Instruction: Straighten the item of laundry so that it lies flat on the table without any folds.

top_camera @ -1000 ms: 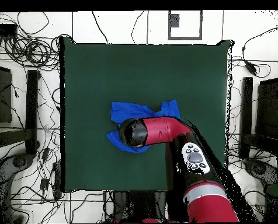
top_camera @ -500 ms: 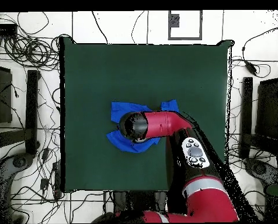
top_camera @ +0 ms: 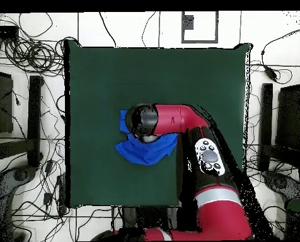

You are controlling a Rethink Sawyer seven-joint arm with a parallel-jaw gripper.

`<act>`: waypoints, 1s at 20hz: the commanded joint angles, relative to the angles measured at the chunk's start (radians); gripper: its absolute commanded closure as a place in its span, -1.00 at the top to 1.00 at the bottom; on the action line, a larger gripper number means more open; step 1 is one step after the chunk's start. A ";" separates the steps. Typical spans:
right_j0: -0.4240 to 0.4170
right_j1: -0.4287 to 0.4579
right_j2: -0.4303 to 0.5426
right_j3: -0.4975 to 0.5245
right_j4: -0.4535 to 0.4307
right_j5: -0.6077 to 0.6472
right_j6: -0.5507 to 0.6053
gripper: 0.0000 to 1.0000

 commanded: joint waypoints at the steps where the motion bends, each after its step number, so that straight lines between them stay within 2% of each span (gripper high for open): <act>1: 0.052 0.023 0.070 -0.106 0.062 0.132 0.114 1.00; 5: 0.063 0.034 0.061 -0.119 0.067 0.123 0.122 1.00; 15: 0.063 0.101 0.052 -0.109 0.045 -0.018 0.135 1.00; 20: 0.066 0.121 0.049 -0.127 0.043 -0.028 0.140 1.00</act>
